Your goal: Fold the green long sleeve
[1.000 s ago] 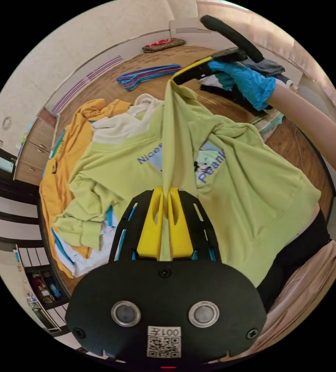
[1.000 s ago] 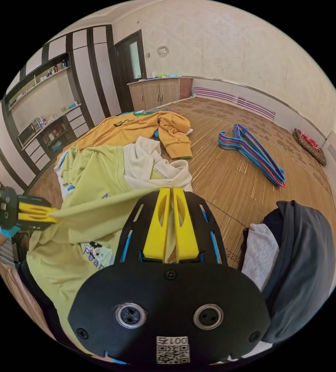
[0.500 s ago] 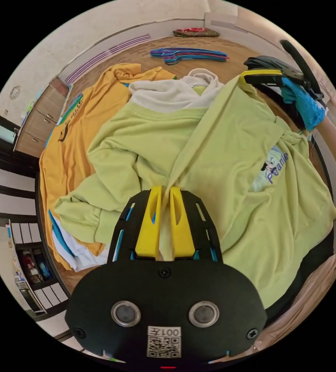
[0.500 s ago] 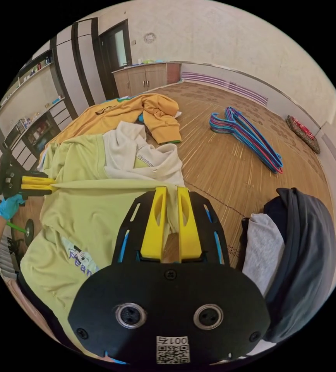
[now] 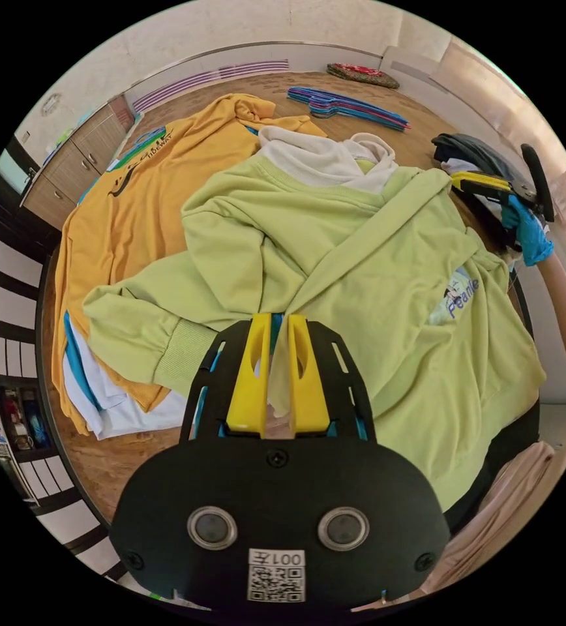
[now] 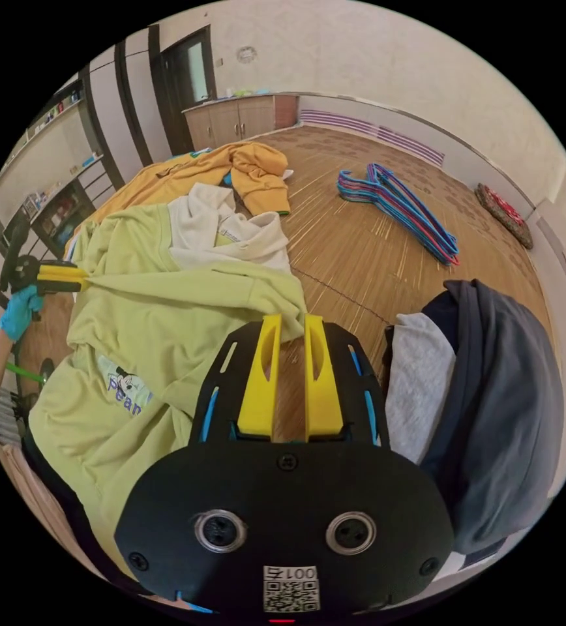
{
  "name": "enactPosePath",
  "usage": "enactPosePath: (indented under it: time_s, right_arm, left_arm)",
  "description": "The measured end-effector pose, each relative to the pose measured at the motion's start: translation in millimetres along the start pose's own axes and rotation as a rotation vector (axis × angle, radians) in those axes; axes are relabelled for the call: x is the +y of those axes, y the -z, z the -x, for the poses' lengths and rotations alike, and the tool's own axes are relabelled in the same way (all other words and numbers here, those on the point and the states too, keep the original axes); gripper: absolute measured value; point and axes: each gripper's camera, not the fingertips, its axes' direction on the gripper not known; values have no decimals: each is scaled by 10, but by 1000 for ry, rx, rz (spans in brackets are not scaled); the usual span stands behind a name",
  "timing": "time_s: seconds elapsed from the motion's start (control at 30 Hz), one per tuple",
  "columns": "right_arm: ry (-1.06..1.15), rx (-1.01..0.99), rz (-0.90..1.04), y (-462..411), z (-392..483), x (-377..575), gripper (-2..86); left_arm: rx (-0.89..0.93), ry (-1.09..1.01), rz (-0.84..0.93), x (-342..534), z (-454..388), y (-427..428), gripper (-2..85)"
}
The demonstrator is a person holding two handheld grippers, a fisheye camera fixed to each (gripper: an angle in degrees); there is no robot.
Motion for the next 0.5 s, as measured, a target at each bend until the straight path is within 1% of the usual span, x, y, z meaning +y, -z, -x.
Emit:
enactPosePath:
  time_s: [0.17,0.37,0.5]
  right_arm:
    - [17,-14,-3,-106,71,-26,24]
    - [-72,28,-23,-195,-31,-103,15]
    - [-116,13,-45,-148,-70,-75,13]
  left_arm:
    - [27,13,0,-75,67,75,3]
    - [55,16,-5,-174,168,270,-5]
    - [132,-57,-46,-376,-57,359,-5]
